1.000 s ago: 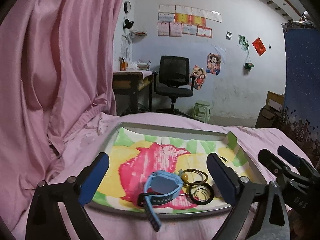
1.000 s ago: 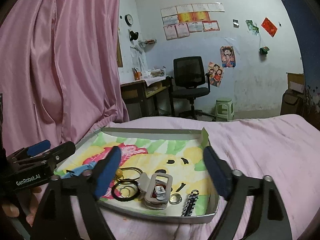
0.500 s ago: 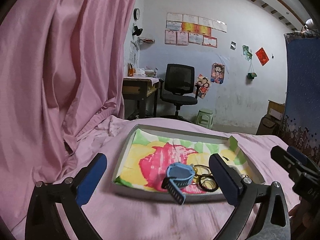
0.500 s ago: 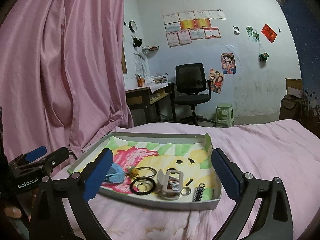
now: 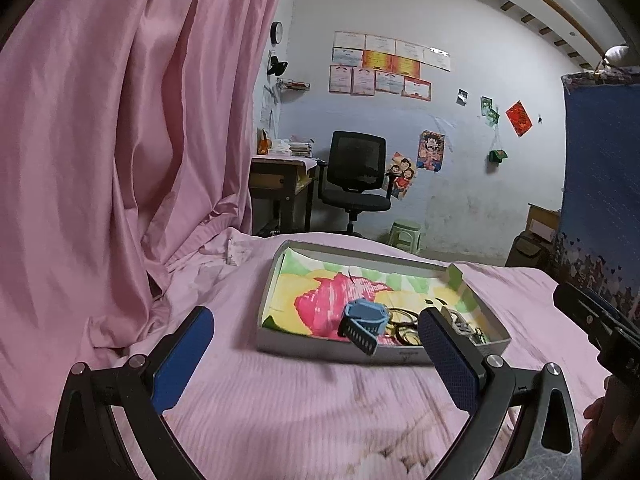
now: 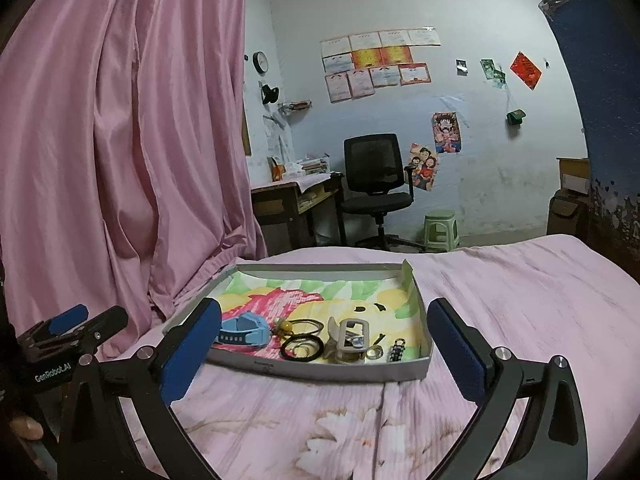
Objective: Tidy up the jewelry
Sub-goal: 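Lift both open tools away from the tray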
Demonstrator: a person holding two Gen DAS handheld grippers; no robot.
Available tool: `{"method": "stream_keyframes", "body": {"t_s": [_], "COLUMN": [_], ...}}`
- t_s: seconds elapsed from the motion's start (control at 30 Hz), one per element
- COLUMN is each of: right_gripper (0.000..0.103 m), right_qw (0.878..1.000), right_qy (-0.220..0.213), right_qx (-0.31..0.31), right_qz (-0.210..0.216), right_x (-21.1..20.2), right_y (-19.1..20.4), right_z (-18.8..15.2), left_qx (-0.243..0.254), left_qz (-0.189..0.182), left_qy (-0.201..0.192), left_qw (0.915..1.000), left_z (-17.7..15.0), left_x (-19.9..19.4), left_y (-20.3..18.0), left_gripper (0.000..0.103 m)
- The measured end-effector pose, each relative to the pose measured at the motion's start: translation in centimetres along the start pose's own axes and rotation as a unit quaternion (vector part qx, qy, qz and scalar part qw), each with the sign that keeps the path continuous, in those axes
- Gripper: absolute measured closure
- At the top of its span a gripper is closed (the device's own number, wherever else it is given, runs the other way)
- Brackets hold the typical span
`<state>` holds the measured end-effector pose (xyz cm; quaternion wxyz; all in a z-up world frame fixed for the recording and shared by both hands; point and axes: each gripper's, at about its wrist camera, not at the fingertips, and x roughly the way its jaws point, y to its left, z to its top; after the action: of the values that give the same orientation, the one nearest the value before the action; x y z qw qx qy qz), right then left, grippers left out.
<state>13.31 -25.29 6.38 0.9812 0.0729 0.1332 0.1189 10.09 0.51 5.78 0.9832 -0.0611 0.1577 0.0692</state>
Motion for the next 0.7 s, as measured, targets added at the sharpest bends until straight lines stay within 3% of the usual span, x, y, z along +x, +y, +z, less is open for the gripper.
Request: {"method": "stream_keyframes", "body": {"t_s": [0.7], "right_gripper": [0.001], "right_qw": [1.0], "right_qy": [0.01], "right_qx": [-0.012], "right_qz": [-0.011], "right_x": [-5.4], "right_y": [0.8], "right_z": [-3.8], "left_qx": [0.006], "left_qz": [-0.011], "left_qy": [-0.011], "left_qw": [0.9999], "left_z": [-2.4], "left_x": [-4.9], "left_y": [1.7], "left_gripper": [0.0]}}
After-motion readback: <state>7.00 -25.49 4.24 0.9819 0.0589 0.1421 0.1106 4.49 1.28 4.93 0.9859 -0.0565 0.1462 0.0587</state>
